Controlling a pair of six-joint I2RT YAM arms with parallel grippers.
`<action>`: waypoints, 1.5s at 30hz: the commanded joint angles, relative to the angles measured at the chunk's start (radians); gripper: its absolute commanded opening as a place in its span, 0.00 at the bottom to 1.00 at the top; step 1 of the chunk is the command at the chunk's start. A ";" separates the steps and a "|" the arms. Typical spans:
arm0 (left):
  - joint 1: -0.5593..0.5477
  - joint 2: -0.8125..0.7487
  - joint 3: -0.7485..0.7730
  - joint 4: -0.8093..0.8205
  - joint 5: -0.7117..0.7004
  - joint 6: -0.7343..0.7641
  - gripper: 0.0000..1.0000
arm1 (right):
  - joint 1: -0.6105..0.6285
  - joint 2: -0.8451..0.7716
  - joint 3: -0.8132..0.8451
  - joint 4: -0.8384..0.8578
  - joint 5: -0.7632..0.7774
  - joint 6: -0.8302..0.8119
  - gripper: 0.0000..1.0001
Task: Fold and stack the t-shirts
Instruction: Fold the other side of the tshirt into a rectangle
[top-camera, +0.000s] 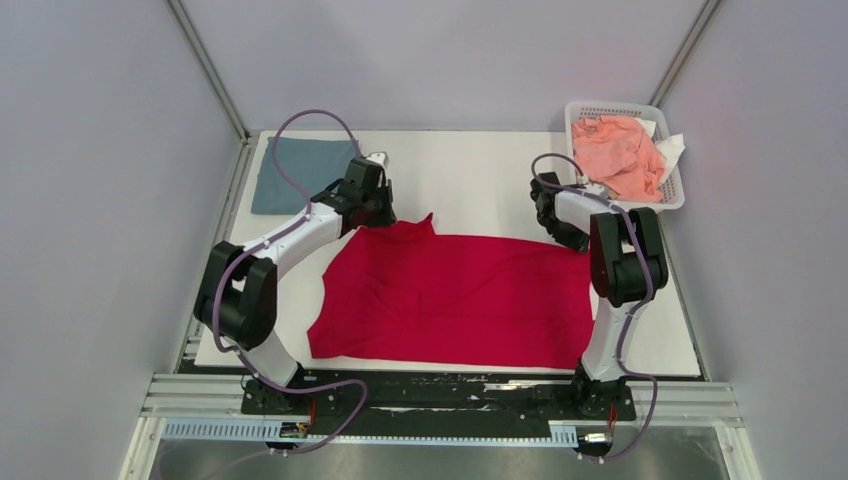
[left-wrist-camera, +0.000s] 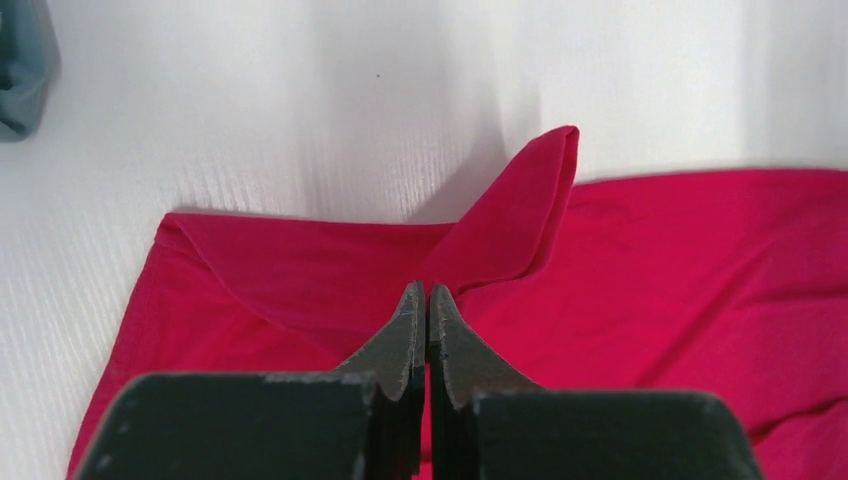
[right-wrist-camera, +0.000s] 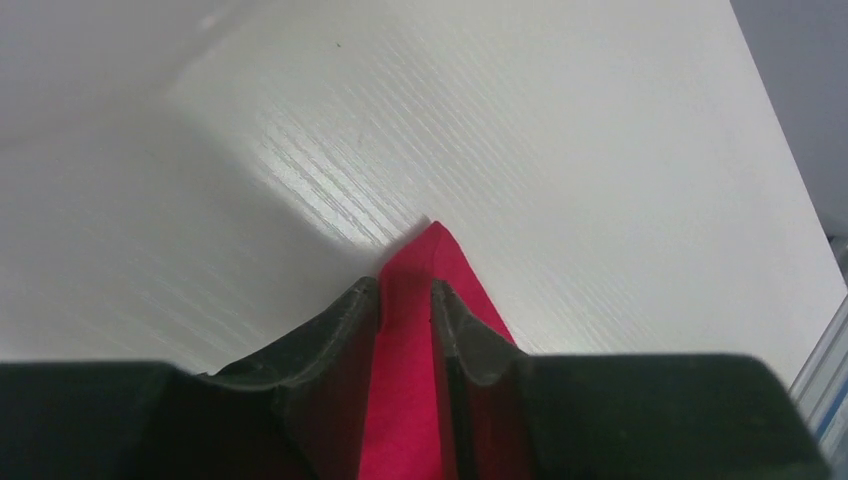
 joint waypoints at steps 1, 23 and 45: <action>-0.002 -0.055 -0.006 0.030 -0.014 -0.004 0.00 | -0.003 0.019 0.036 -0.007 0.004 0.021 0.25; -0.018 -0.237 -0.165 0.049 0.064 -0.050 0.00 | 0.050 -0.276 -0.128 0.030 -0.053 0.006 0.00; -0.051 -0.750 -0.459 -0.131 0.011 -0.169 0.00 | 0.129 -0.632 -0.343 -0.009 -0.059 0.020 0.00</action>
